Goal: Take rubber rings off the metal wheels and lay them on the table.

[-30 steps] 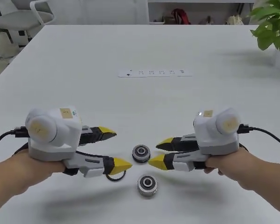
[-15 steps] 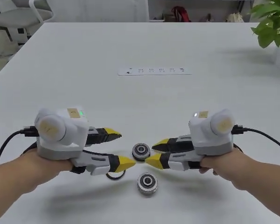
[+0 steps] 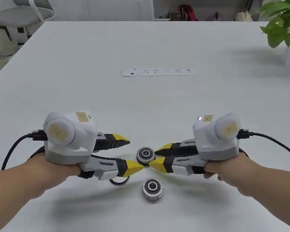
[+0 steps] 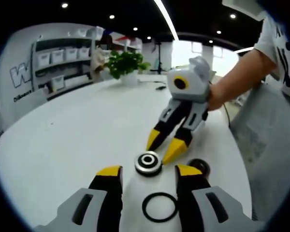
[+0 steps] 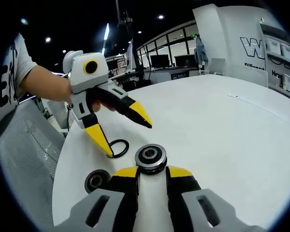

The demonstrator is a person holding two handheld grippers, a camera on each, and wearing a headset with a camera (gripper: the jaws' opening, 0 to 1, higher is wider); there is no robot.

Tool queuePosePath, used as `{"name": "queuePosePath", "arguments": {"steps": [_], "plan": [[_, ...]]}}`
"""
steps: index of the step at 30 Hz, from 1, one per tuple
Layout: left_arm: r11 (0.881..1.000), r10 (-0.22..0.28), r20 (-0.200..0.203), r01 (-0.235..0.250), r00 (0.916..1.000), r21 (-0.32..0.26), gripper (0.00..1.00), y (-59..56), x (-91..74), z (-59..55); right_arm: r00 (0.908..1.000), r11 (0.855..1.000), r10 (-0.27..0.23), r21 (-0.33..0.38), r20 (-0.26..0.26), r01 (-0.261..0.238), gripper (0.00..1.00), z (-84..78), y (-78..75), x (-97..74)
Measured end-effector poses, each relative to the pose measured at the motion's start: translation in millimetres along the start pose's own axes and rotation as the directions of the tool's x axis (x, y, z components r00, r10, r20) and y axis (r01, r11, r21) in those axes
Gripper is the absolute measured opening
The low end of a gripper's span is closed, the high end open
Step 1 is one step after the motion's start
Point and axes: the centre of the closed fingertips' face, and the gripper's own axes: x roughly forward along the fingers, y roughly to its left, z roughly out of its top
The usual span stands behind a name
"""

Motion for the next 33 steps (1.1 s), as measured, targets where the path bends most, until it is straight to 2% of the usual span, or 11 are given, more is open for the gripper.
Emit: {"name": "queuePosePath", "arguments": {"steps": [13,20,33], "plan": [[1.000,-0.012,-0.004,0.012,0.9999,-0.014,0.38,4.1,10.2,-2.8,1.0000,1.000,0.004,-0.005,0.008,-0.004,0.16,-0.5,-0.1,0.3],[1.000,-0.021,-0.003,0.021,0.9998,-0.016,0.34,2.7,14.9,-2.7,0.9999,1.000,0.002,0.000,0.015,-0.002,0.15,-1.1,-0.8,0.2],[1.000,-0.011,-0.006,0.010,0.9999,-0.027,0.24,5.4,23.1,-0.4,0.9998,1.000,0.003,0.000,0.019,-0.003,0.15,-1.2,-1.0,0.1]]}}
